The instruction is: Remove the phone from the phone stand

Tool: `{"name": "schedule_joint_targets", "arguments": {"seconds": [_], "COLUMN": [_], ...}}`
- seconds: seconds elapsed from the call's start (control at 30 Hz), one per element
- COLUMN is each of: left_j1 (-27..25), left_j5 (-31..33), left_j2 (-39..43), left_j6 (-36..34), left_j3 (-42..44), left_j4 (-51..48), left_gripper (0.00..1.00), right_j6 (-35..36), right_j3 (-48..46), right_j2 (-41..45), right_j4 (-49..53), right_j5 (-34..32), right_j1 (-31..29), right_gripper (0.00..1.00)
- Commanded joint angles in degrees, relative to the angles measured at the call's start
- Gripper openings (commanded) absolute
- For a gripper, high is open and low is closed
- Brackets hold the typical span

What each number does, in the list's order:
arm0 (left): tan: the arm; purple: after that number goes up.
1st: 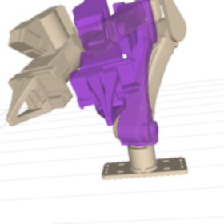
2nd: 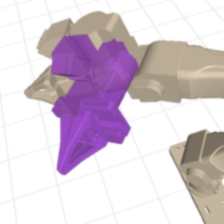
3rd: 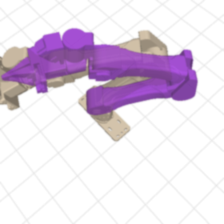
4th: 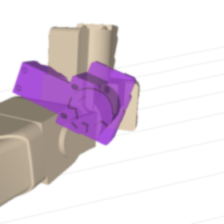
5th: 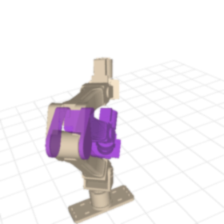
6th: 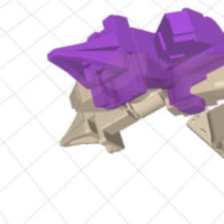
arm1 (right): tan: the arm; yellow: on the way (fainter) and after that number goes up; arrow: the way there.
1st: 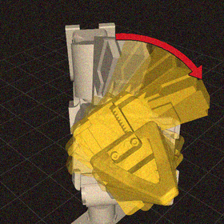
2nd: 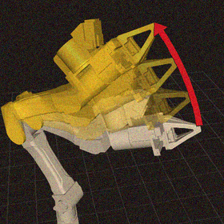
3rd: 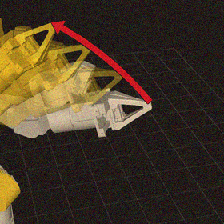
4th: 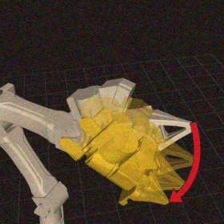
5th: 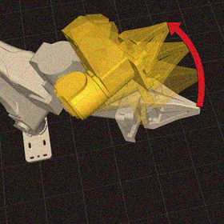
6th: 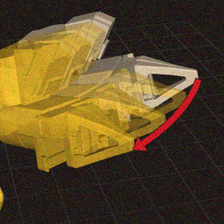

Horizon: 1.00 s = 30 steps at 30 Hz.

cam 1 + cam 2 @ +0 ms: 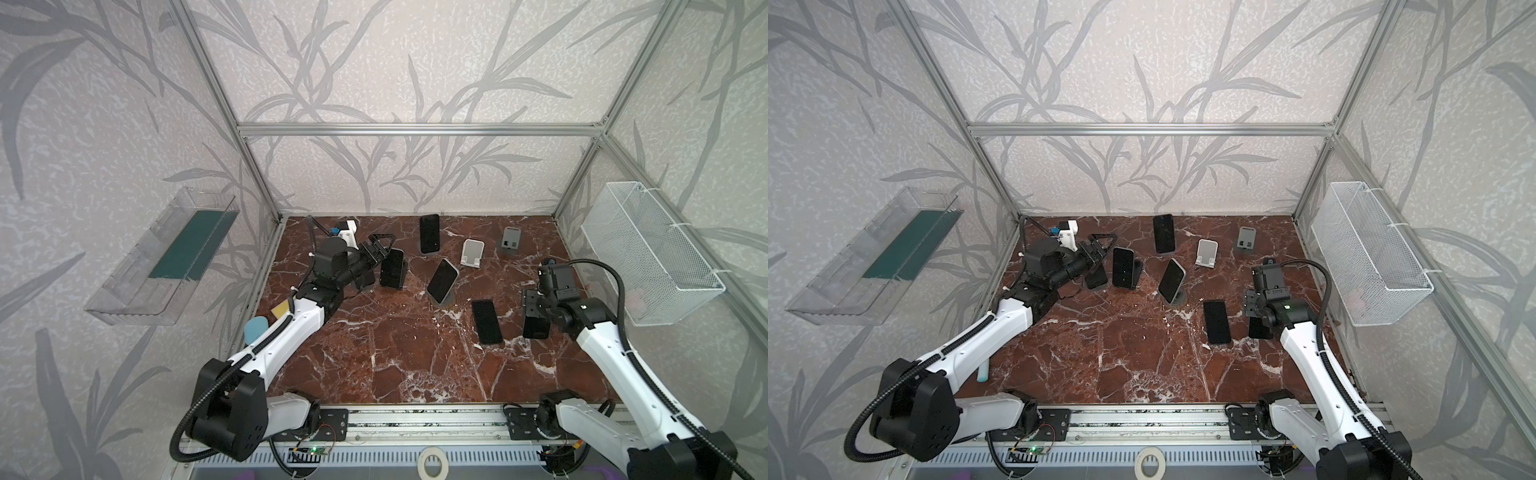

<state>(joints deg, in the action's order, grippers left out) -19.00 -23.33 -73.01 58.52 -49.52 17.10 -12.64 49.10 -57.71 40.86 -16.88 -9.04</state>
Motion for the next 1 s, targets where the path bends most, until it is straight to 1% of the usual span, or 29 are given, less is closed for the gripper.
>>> {"name": "schedule_joint_targets", "arguments": {"seconds": [0.0,0.2,0.37,0.53,0.73,0.83,0.97], "left_j1": [0.0,-0.1,-0.1,-0.1,-0.1,-0.1,-0.1], "left_j5": [2.5,2.7,3.0,3.3,3.8,3.8,3.6], "left_j2": [2.2,1.7,1.4,1.4,1.0,0.9,0.7], "left_j6": [-0.7,-0.7,-0.7,-1.1,-1.5,-1.5,-1.4], "left_j3": [0.4,0.7,0.7,0.6,0.6,0.6,0.5], "left_j4": [-0.5,-0.2,-0.5,-0.9,-1.3,-1.5,-1.5], "left_gripper": [0.86,0.86,0.86,0.86,0.86,0.86,0.86], "right_j6": [0.0,0.7,0.8,1.1,3.8,3.9,4.3], "right_j3": [0.4,-2.6,-4.6,-3.5,-0.7,0.2,0.0], "right_j2": [0.1,-4.0,-6.4,-10.5,-15.0,-16.6,-18.2], "right_j4": [-3.4,-8.3,-11.7,-12.0,-11.6,-11.1,-11.9], "right_j5": [-0.1,-1.2,-0.9,-0.7,2.1,1.7,3.3], "right_j1": [0.2,0.2,0.1,0.2,0.1,0.2,0.2], "right_gripper": [0.64,0.64,0.64,0.63,0.64,0.64,0.65]}}
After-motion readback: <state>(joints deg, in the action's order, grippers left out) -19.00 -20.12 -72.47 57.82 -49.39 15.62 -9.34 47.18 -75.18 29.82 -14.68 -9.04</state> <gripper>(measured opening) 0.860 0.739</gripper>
